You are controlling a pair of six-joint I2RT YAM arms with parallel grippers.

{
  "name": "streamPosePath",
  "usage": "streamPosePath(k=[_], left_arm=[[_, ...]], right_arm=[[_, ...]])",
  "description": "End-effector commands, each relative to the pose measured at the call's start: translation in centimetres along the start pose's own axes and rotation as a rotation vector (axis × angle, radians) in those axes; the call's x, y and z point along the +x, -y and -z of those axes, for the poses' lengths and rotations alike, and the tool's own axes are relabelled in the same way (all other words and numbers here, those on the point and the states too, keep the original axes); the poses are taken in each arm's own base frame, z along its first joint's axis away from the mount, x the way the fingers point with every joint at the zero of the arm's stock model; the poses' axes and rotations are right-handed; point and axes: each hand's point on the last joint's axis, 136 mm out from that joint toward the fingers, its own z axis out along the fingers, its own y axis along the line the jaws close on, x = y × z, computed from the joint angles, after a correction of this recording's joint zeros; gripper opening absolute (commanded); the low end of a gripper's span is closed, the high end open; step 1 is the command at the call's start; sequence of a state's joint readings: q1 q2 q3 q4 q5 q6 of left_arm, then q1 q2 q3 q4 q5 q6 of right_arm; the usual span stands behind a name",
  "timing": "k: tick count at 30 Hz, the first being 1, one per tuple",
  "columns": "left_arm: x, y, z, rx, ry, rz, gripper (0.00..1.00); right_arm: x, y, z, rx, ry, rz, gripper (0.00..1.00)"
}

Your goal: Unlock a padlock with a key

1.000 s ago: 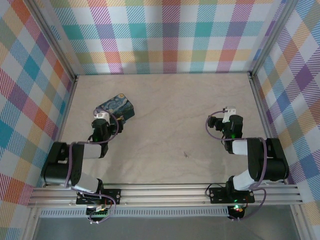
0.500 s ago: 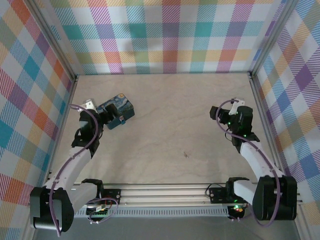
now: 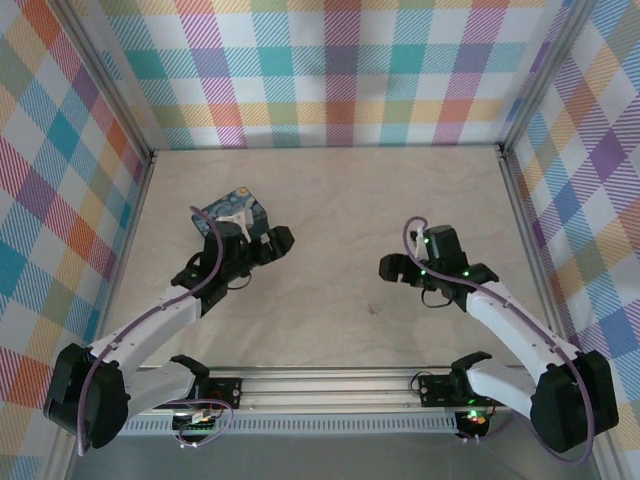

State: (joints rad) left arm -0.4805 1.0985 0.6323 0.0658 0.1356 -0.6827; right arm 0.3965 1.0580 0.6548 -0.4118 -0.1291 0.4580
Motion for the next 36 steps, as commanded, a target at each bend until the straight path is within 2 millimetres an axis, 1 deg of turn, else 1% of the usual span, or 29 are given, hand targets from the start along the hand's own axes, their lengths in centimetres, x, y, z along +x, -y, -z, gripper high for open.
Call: streamPosePath(k=[1,3,5,9,16,22,28,36], left_arm=[[1.9,1.6,-0.7,0.079,-0.028,0.064,1.0],[2.8,2.0,-1.0,0.091,-0.047,0.06,1.0],[3.3,2.5,-1.5,0.101,-0.064,0.049,1.0],[4.0,3.5,-2.6,0.13,-0.093,0.045,0.99],[5.2,4.3,-3.7,0.138,-0.128,0.029,0.99],[5.5,4.4,-3.9,0.135,-0.137,0.031,0.99],[5.4,4.3,-3.8,0.127,-0.135,0.026,0.99],[5.5,4.0,-3.8,0.115,-0.135,0.024,1.0]], right_arm=[[4.1,0.6,-0.1,0.038,-0.149,-0.066,0.77],[5.7,0.2,-0.5,0.019,-0.199,-0.075,0.74],[7.0,0.1,-1.0,0.018,-0.247,-0.077,0.7],[8.4,-0.6,-2.0,0.025,-0.321,-0.052,0.65],[8.8,-1.3,-4.0,0.066,-0.37,-0.014,0.58],[9.1,-1.1,-5.3,0.125,-0.396,0.0,0.54],[9.7,-1.1,-6.1,0.144,-0.422,0.004,0.48],[10.0,-1.1,-6.4,0.159,-0.432,0.009,0.39]])
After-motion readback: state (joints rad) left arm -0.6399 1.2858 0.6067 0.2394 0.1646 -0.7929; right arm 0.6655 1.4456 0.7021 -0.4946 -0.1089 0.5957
